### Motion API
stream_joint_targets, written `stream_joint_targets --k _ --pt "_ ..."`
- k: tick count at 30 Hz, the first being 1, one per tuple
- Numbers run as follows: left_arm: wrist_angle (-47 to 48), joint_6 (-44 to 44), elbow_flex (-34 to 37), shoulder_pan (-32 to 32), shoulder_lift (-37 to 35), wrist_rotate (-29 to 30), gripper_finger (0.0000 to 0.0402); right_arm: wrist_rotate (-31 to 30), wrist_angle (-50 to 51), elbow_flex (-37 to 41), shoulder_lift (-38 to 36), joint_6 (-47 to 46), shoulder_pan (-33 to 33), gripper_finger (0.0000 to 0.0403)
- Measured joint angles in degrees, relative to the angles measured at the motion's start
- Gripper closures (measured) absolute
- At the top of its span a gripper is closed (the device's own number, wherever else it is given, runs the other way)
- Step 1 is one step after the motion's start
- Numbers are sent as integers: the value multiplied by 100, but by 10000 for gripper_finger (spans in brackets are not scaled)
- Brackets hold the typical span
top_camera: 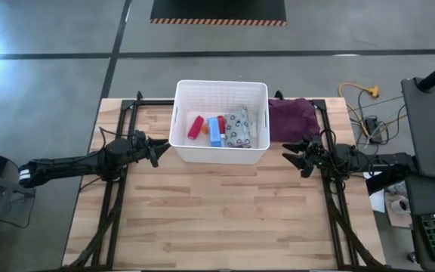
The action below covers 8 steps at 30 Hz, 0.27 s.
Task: Pick & place medical supplies in basket/bin
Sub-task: Return to Home Position
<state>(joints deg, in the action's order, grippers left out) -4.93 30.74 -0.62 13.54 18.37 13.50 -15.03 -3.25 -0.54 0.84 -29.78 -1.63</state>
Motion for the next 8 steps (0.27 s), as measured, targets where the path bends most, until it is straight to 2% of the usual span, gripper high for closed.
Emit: stream_joint_targets --k 8 --pt "0 0 0 0 0 0 256 0 -2 0 0 0 0 147"
